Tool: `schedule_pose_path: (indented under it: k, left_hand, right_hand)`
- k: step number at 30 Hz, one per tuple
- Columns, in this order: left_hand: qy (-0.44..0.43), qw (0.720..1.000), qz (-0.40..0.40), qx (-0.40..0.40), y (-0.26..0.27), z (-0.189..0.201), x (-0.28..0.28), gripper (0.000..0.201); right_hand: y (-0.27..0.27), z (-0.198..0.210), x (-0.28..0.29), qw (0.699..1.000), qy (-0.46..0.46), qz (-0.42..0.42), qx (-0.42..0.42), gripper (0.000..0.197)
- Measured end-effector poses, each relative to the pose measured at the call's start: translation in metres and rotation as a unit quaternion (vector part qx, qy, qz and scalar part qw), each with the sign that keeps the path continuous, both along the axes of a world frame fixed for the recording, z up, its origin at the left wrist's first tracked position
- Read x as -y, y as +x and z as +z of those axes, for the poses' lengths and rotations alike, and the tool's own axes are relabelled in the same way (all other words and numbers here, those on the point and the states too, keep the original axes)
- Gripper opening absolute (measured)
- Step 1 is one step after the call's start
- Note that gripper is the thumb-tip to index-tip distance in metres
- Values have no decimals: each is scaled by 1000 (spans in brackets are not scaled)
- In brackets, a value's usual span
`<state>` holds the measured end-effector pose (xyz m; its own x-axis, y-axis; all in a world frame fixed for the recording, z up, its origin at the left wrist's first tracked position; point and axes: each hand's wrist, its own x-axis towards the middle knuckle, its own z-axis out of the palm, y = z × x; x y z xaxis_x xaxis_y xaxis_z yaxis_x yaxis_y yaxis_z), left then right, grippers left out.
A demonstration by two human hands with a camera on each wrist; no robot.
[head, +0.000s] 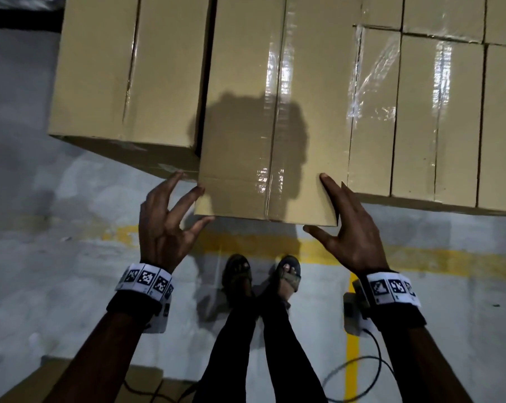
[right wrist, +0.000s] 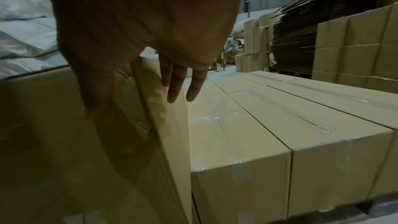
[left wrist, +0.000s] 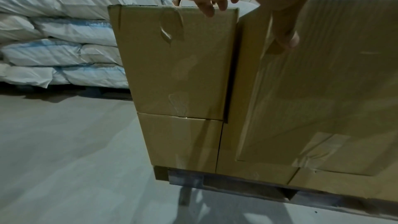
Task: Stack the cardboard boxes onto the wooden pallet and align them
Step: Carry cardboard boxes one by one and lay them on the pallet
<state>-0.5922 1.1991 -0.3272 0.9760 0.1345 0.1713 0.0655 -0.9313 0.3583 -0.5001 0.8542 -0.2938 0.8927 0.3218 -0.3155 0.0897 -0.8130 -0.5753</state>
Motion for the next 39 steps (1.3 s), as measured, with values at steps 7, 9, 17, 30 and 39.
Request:
schedule_pose_path:
  k: [7,9,17,30,39]
  left_hand:
    - [99,995,19,4,30,7,-11,56]
    - [102,995,9,-7,39,11,-13,59]
    - [136,988,-43,-66,69,19,-35,70]
    - [98,987,-83,-98,103,25,-48,72]
    - [29,995,-57,-80,112,27,-55,86]
  right_hand:
    - [30,-4,-10,1000,0,11,27,100]
    - [39,-4,-11,999,7,11,40,100]
    - [63,-6,-16,998,9,7,57,103]
    - [88,-1,-24,998,7,13,68,105]
    - [93,-6,-23,997,13,9,71,106]
